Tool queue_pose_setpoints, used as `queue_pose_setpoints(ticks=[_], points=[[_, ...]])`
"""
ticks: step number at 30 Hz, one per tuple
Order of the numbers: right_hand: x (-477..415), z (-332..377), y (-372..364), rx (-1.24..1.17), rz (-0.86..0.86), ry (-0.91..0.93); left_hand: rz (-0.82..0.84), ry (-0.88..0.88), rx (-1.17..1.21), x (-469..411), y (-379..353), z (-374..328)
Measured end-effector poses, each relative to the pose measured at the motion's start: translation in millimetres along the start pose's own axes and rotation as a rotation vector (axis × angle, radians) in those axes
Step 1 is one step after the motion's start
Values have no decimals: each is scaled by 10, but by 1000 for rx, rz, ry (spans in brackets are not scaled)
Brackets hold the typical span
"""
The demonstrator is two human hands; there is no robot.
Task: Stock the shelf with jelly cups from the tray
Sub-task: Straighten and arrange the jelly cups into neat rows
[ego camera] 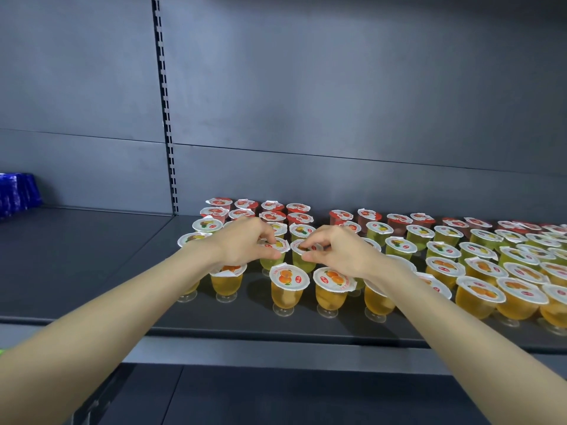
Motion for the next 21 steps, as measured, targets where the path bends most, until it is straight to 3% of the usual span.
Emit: queue_pose_setpoints(ticks=[16,21], points=[[81,68,73,83,-7,-3,21,-23,-112,39,39,-104],[255,54,172,-1,-135,-17,-154,-58,-92,174,131,-251]])
Point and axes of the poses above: each hand's wrist, its own x-axis away from the middle knuckle, its own y-axis out of the back of the hand, z = x × y, the point moved 3 cm from there along -x, towards the middle knuckle, and after that the axes turned 13 degrees about -y, right-handed, at the moved point
